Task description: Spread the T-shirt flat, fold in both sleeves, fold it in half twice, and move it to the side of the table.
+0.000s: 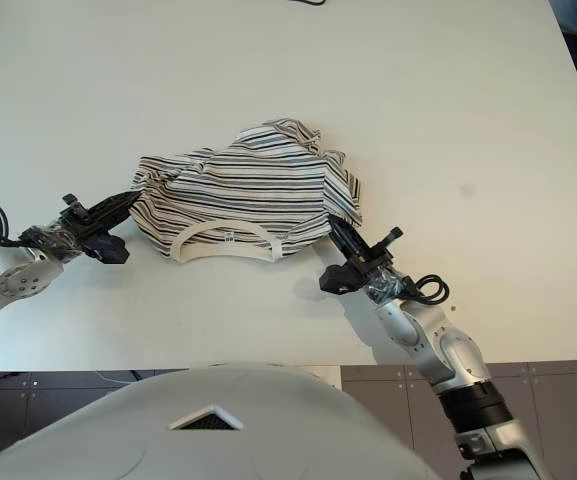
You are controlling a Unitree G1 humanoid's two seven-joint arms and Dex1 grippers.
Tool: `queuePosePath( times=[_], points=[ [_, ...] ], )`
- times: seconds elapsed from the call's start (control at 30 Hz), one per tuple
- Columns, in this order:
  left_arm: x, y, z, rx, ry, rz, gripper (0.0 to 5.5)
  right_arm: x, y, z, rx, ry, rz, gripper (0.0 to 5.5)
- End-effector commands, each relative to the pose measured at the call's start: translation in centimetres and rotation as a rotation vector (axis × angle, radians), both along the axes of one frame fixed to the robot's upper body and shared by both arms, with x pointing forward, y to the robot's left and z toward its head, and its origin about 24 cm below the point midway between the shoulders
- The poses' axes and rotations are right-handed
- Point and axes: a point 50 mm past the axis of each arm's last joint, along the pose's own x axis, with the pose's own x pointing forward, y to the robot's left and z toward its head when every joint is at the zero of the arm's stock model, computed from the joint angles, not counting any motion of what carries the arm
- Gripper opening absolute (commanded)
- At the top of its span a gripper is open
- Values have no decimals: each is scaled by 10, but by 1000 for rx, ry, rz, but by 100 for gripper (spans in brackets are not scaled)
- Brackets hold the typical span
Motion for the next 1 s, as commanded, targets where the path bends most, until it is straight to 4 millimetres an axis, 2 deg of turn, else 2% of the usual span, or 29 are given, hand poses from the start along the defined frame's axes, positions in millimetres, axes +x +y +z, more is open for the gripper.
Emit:
queuePosePath(
  times=[0.03, 0.1, 0.17, 0.23, 0.3, 0.37, 0.43, 0.5, 0.57, 0.67, 0.73, 0.77, 0.9, 1.0],
  points=[
    [16, -9, 3, -209, 93, 213, 12, 33, -1, 25, 179, 32, -127, 10],
    [41, -19, 27, -401, 76, 297, 12, 60, 1, 50, 303, 3, -175, 10],
    [73, -28, 56, -625, 61, 377, 12, 98, 5, 80, 466, -26, -208, 10],
    [103, -34, 82, -791, 58, 422, 12, 133, 5, 103, 584, -34, -233, 10],
    [143, -47, 118, -955, 34, 453, 12, 176, 7, 133, 693, -79, -271, 10],
    [177, -59, 159, -1082, -11, 468, 12, 211, 16, 171, 726, -193, -292, 10],
    [195, -67, 191, -1139, -70, 476, 12, 229, 25, 205, 711, -336, -300, 10],
    [204, -73, 220, -1165, -141, 459, 12, 237, 34, 236, 705, -477, -287, 10],
    [207, -74, 257, -1194, -239, 434, 12, 238, 42, 271, 729, -637, -273, 10],
    [204, -70, 295, -1234, -346, 407, 12, 236, 46, 303, 782, -790, -280, 10],
    [202, -68, 309, -1253, -388, 396, 12, 234, 44, 314, 806, -846, -289, 10],
    [203, -69, 308, -1249, -387, 399, 12, 236, 45, 312, 798, -844, -295, 10],
    [208, -73, 283, -1207, -327, 431, 12, 241, 47, 292, 746, -796, -304, 10],
    [210, -73, 273, -1189, -290, 444, 12, 243, 45, 284, 738, -765, -314, 10]
  ],
)
